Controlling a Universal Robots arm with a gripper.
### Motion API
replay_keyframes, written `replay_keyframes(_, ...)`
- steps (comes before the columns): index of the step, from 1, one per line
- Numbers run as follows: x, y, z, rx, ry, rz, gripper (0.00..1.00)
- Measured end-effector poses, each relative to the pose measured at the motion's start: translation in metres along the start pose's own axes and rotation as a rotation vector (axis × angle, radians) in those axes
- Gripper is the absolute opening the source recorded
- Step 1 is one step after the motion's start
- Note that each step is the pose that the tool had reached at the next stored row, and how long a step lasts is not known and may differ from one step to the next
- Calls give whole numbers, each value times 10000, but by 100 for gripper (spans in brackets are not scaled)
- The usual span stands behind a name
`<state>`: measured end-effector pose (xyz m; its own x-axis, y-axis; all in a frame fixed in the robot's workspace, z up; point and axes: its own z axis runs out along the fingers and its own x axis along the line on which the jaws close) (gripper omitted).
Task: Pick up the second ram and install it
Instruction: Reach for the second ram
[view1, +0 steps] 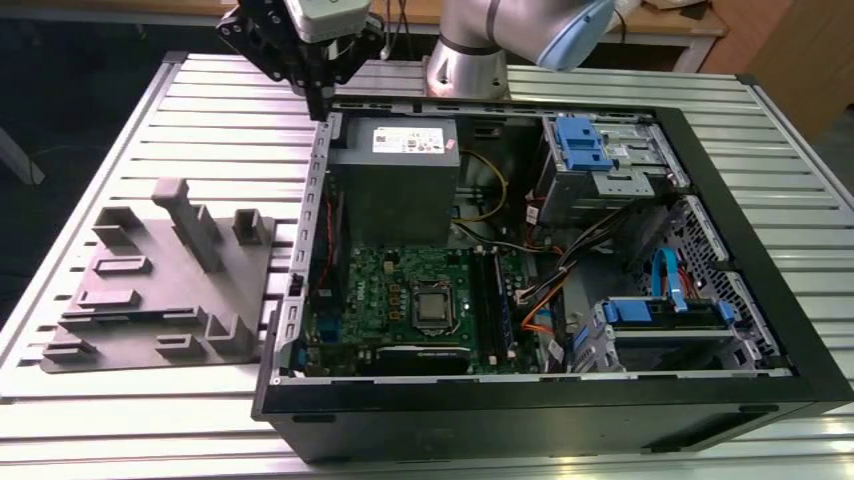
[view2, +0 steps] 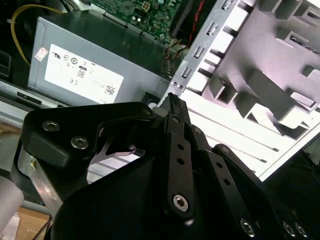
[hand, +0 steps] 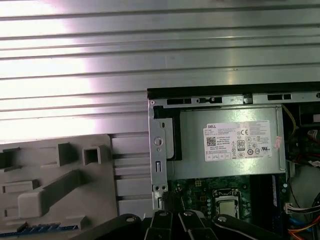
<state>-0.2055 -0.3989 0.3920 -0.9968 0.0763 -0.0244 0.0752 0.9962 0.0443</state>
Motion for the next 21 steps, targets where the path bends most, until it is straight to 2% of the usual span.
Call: replay_keyframes(21, 467, -36, -1, -1, -1, -1, 7)
